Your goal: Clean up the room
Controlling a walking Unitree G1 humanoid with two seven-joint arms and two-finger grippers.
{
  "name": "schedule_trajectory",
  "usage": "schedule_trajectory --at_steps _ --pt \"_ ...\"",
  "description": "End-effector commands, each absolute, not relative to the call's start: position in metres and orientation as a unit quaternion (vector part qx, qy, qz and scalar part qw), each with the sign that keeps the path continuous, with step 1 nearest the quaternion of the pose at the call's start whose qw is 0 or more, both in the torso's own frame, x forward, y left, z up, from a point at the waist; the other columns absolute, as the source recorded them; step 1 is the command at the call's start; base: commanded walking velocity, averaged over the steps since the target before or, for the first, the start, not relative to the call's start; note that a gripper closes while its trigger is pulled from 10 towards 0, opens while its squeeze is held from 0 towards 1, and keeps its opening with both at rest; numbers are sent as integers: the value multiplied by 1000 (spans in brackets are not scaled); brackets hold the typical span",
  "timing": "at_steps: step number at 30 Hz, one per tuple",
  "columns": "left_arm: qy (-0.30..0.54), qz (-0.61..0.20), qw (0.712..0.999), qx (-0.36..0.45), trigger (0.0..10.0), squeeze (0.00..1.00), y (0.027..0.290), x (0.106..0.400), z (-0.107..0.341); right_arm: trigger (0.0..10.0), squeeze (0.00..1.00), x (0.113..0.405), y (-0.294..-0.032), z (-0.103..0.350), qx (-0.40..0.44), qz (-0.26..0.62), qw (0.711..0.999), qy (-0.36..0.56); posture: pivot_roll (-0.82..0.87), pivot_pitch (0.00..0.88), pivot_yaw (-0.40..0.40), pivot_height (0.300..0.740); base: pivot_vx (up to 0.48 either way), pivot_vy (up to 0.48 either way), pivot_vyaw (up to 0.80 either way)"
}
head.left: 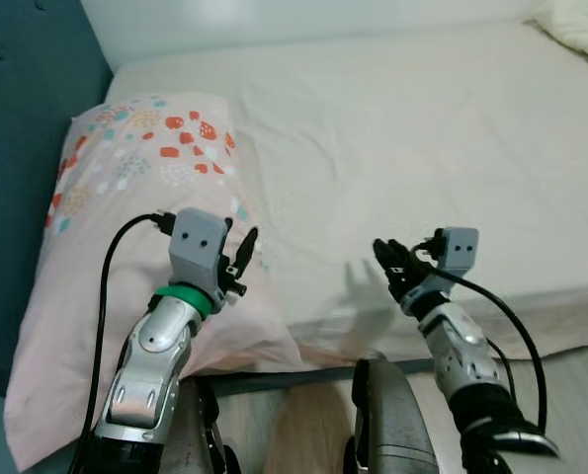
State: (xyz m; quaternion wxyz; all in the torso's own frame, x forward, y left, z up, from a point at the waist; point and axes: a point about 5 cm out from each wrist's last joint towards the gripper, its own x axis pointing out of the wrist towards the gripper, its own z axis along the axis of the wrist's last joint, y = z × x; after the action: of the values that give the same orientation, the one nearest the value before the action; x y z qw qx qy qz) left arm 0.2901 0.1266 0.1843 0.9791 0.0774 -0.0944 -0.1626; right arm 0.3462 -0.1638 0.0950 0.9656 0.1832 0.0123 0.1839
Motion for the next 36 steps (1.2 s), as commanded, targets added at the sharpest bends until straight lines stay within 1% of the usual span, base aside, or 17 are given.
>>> schedule_trajectory --at_steps 1,2,4,5,8,10,18,21,25,26,29,30,32,33,34,35,36 --pt "-82 -198 973 85 10000 0 122 281 184 10000 0 345 -155 90 206 222 952 36 4 171 74 560 0 0 0" --pt "-82 -198 973 85 10000 0 122 281 184 10000 0 345 -155 90 206 222 952 36 4 171 74 560 0 0 0" --pt "-71 -242 962 107 10000 0 116 267 182 10000 0 347 -148 92 202 266 941 50 19 198 68 560 0 0 0" --pt "-71 -242 962 107 10000 0 116 267 182 10000 0 347 -148 92 202 266 941 50 19 198 68 560 0 0 0" --pt "-40 -319 940 118 10000 0 106 244 173 10000 0 352 -139 97 204 313 926 65 39 226 57 560 0 0 0" --pt "-25 -340 933 118 10000 0 103 236 171 10000 0 356 -136 100 213 321 920 74 47 237 54 560 0 0 0" --pt "-41 -363 923 120 10000 0 98 230 183 10000 0 362 -130 101 259 303 912 99 110 286 38 560 0 0 0" --pt "-53 -373 918 128 10000 0 79 238 188 10000 0 367 -122 108 265 305 909 103 126 302 30 560 0 0 0" --pt "-2 -385 905 180 10000 0 60 240 163 10000 0 372 -120 118 263 312 908 94 117 316 25 560 0 0 0" --pt "26 -367 908 201 10000 0 53 244 147 10000 0 374 -121 121 263 314 908 88 110 319 22 560 0 0 0" --pt "62 -349 908 222 10000 0 47 248 132 10000 0 374 -124 122 263 318 907 87 90 325 17 560 0 0 0" --pt "62 -349 908 222 10000 0 47 248 132 10000 0 374 -124 122 263 318 907 87 90 325 17 560 0 0 0" --pt "108 -277 915 272 10000 0 57 260 115 10000 0 373 -126 120 261 321 906 89 74 323 19 560 0 0 0" --pt "108 -277 915 272 10000 0 57 260 115 10000 0 373 -126 120 261 321 906 89 74 323 19 560 0 0 0" --pt "119 -251 917 286 10000 0 63 264 112 10000 0 373 -127 120 260 322 906 90 70 321 21 560 0 0 0" --pt "119 -251 917 286 10000 0 63 264 112 10000 0 373 -127 120 260 322 906 90 70 321 21 560 0 0 0" --pt "132 -214 923 293 10000 0 77 270 111 10000 0 372 -128 119 260 323 906 90 69 320 21 560 0 0 0"
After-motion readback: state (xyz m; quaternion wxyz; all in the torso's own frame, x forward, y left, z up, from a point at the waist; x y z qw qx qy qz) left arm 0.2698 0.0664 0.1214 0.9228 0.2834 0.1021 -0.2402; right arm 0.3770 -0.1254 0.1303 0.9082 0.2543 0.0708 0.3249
